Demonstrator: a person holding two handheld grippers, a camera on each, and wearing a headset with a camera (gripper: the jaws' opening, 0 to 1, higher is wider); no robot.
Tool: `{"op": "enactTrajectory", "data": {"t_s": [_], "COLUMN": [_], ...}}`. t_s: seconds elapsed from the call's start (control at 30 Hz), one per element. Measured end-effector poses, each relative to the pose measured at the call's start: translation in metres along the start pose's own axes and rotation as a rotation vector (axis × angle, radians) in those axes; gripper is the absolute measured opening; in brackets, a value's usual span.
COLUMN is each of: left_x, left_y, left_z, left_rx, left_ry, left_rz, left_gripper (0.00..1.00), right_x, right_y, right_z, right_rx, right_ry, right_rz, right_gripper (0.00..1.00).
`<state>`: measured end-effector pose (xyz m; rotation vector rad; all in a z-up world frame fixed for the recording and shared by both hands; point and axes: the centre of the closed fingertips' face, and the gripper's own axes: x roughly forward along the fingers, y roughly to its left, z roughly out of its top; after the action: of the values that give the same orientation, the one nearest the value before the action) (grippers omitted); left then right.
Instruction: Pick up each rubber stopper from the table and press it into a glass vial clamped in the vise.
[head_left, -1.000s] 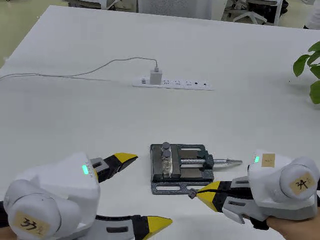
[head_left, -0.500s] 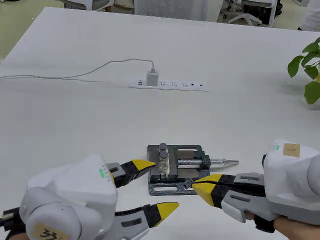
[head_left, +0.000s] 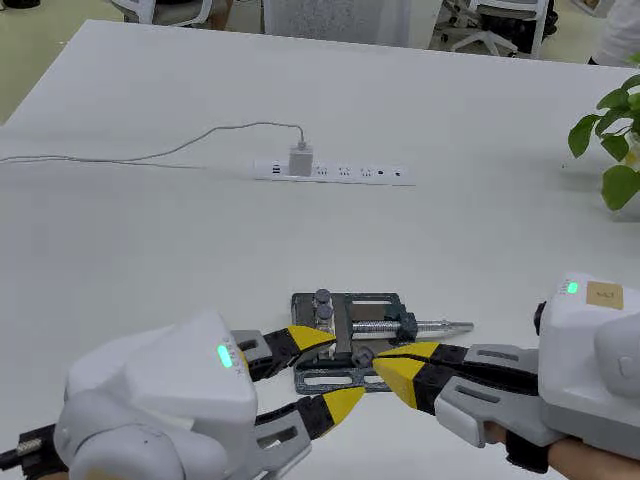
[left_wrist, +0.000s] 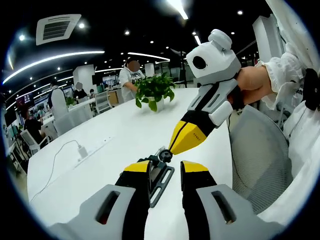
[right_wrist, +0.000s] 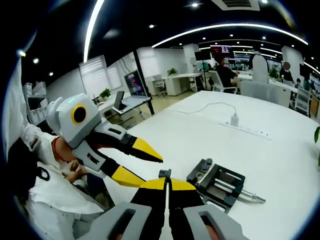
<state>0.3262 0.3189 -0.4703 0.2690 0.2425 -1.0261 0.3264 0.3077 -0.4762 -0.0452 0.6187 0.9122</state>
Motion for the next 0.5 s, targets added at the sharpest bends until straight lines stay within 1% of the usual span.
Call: {"op": "enactTrajectory", "data": {"t_s": [0.23,0.33,0.5], "left_x": [-0.0013,-0.0025,-0.0032], "left_y": [0.002,0.0031,0.0031], "left_z": [0.0058,0.0082,0.0091], "left_rx": [0.016,0.014,0.015], "left_ry": [-0.017,-0.027,-0.031], "left_rz": [0.009,0.013,0.014], "left_gripper": [0.13,0.1,0.08], "right_x": [-0.0007,-0.0003,-0.0002], "right_y": [0.0047,0.0062,0.0097], "right_z": [0.0064,0.0066,0.0069], "right_rx": [0.011,0.01,0.013], "right_ry": [-0.021,-0.021,-0.024], "right_rz": [0.004,0.006,0.012], "right_gripper": [0.0,0.0,0.0]}}
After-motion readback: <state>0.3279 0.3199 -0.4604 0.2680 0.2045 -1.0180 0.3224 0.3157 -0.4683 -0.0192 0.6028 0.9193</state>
